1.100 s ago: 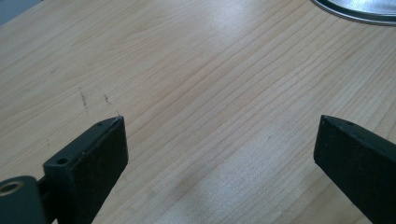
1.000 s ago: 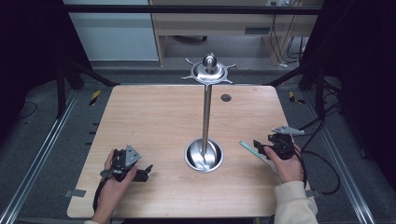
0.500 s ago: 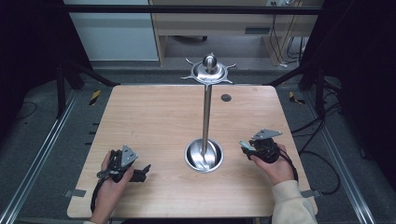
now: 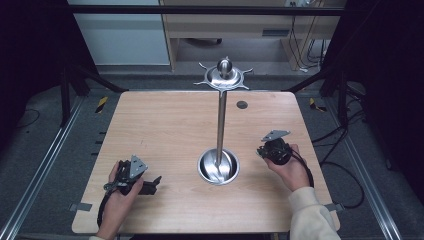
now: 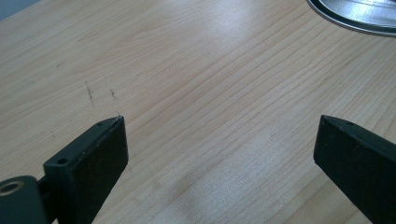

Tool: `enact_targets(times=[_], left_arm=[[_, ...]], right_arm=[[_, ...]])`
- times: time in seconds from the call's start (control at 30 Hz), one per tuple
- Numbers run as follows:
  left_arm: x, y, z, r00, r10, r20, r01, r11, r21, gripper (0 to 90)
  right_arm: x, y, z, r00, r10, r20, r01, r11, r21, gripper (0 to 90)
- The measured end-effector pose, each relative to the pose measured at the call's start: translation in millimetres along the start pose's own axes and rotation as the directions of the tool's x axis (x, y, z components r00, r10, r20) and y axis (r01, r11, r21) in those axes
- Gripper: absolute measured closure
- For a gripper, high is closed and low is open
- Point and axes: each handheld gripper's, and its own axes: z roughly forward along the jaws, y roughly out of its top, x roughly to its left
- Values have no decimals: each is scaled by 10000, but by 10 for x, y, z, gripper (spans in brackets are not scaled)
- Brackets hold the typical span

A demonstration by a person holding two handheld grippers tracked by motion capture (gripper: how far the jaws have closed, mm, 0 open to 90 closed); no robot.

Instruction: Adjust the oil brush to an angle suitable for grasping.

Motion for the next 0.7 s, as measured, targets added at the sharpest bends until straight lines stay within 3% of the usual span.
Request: enact_targets(times=[0.07, 0.2, 0.53, 0.7], left_arm=[[-9, 0, 5, 10000, -18, 11, 18, 10000, -10, 27], [-26, 12, 12, 10000, 25, -14, -25, 10000, -30, 28], [-32, 10, 17, 9999, 114, -17, -114, 9999, 49, 27], [-48, 22, 17, 9997, 250, 5, -250, 9996, 97, 27]], right_arm=[[-23, -12, 43, 9998, 188, -56, -188, 9998, 43, 891], [31, -88, 53, 9993, 77, -356, -63, 9992, 394, 900], [-12, -211, 109, 9999, 123, -119, -109, 9936, 1121, 900], [-13, -235, 110, 9999, 65, -89, -54, 9926, 1214, 900]])
